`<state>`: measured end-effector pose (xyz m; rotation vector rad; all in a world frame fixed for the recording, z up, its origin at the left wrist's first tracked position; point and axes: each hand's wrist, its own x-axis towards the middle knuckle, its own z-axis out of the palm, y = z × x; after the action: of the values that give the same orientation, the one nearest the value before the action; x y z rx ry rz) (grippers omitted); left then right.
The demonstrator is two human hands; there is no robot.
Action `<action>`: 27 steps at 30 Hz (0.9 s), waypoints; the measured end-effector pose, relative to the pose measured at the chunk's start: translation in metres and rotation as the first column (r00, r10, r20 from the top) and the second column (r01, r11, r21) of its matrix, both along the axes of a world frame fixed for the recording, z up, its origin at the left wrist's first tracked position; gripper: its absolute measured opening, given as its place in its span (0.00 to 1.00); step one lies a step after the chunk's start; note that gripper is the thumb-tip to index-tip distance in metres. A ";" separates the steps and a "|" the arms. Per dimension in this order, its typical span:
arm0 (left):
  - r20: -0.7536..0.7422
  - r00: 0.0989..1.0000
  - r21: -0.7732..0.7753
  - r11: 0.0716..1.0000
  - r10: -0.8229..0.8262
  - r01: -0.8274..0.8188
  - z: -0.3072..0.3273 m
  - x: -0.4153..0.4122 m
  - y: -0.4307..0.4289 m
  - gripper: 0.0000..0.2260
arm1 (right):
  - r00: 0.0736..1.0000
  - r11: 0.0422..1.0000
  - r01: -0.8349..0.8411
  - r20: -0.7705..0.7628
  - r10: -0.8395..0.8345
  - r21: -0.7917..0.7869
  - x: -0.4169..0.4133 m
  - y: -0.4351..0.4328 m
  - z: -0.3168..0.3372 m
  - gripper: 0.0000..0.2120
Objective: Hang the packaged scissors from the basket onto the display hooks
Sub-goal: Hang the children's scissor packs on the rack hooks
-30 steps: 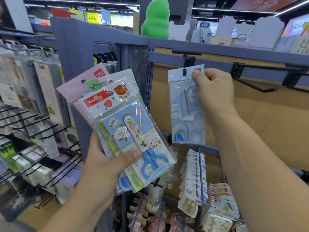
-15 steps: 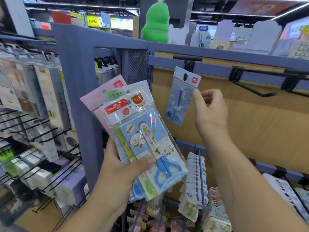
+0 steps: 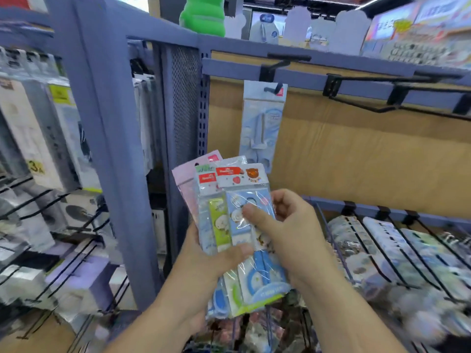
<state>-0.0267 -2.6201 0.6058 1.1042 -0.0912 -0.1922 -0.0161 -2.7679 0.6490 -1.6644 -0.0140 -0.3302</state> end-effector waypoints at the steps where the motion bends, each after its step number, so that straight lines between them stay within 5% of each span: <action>1: -0.022 1.000 -0.010 1.000 -0.008 0.007 -0.001 -0.001 0.001 0.34 | 1.000 0.999 0.011 -0.018 -0.010 0.048 -0.002 0.000 -0.004 0.12; 4: -0.075 0.996 -0.039 0.999 -0.040 0.038 -0.007 -0.004 0.004 0.30 | 0.996 0.979 0.002 -0.091 0.017 0.206 -0.008 -0.001 -0.009 0.18; 8: -0.106 0.992 -0.036 0.997 -0.070 0.067 -0.011 -0.010 0.005 0.27 | 0.989 0.979 -0.008 -0.145 0.038 0.204 -0.011 -0.012 -0.011 0.21; 13: -0.195 0.971 -0.133 0.985 -0.139 0.114 -0.018 -0.016 0.006 0.24 | 0.984 0.950 0.026 -0.174 0.030 0.310 -0.006 -0.017 -0.004 0.06; 19: -0.213 0.968 -0.160 0.982 -0.135 0.102 -0.018 -0.016 0.007 0.24 | 0.989 0.956 0.060 -0.144 -0.019 0.287 0.001 -0.018 0.012 0.09; 23: -0.208 0.977 -0.125 0.992 -0.036 0.010 -0.017 -0.016 0.007 0.22 | 0.993 0.978 0.089 -0.093 -0.072 0.190 0.003 -0.031 0.029 0.09; 27: -0.183 0.981 -0.048 0.996 0.068 -0.078 -0.022 -0.012 0.008 0.21 | 0.996 0.992 0.088 0.044 -0.084 -0.096 0.003 -0.037 0.060 0.12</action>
<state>-0.0390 -2.6118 0.5842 1.0289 0.1062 -0.2221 -0.0133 -2.8044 0.7088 -1.7581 0.0114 -0.4341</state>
